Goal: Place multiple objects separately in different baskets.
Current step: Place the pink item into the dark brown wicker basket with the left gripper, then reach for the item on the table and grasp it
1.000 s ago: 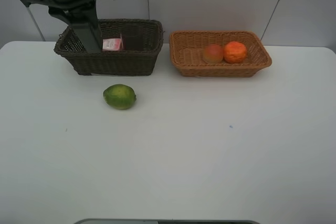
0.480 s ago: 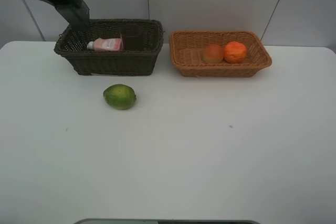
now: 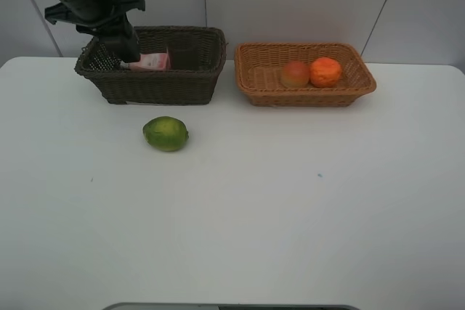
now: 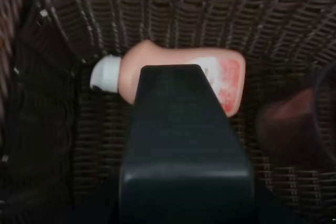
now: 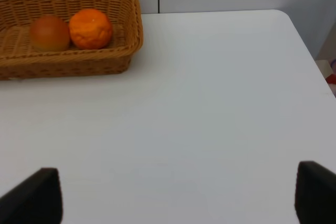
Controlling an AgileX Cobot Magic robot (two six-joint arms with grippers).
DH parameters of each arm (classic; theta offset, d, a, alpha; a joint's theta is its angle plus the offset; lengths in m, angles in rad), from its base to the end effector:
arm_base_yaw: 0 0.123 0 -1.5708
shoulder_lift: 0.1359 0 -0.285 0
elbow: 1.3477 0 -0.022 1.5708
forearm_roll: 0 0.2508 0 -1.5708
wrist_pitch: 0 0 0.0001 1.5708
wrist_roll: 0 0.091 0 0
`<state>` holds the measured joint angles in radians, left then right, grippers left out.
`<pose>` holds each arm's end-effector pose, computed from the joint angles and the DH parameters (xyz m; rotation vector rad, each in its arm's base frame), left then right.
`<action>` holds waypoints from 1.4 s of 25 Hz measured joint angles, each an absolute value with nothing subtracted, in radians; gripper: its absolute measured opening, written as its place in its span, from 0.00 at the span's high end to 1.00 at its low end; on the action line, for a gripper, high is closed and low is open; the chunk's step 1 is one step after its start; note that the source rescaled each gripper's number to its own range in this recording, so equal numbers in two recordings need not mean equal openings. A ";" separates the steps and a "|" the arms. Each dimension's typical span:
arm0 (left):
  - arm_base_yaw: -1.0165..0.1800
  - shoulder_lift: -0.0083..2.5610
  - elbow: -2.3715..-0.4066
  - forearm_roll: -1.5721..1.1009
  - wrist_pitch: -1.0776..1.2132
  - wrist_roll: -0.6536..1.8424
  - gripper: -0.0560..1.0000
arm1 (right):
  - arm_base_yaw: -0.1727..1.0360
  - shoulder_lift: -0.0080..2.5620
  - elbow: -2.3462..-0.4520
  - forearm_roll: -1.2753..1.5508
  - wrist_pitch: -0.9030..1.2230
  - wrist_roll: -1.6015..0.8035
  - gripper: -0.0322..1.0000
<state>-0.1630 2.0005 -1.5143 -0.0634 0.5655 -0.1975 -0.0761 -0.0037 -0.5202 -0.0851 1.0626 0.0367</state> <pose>0.4378 -0.0751 0.2117 -0.0985 2.5446 -0.2063 -0.0085 -0.0061 0.2829 0.1192 2.0182 -0.1264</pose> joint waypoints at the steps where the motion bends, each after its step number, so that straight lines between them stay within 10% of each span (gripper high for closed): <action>1: -0.163 2.011 -1.514 -0.067 0.564 -0.193 0.50 | -0.076 -0.004 -0.520 -0.085 1.063 0.037 0.11; 13: -0.165 2.022 -1.514 -0.089 0.536 -0.082 0.50 | -0.076 -0.004 -0.520 -0.084 1.063 0.037 0.11; 21: -0.165 2.022 -1.519 -0.099 0.517 -0.065 0.03 | -0.076 -0.004 -0.520 -0.084 1.063 0.037 0.11; 35: -0.226 1.886 -1.508 -0.088 0.640 -0.065 0.02 | -0.076 -0.004 -0.520 -0.085 1.063 0.037 0.11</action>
<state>-0.2260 1.8862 -1.5076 -0.0876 0.6403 -0.0654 -0.0761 -0.0037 -0.5202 -0.0852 1.0626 0.0367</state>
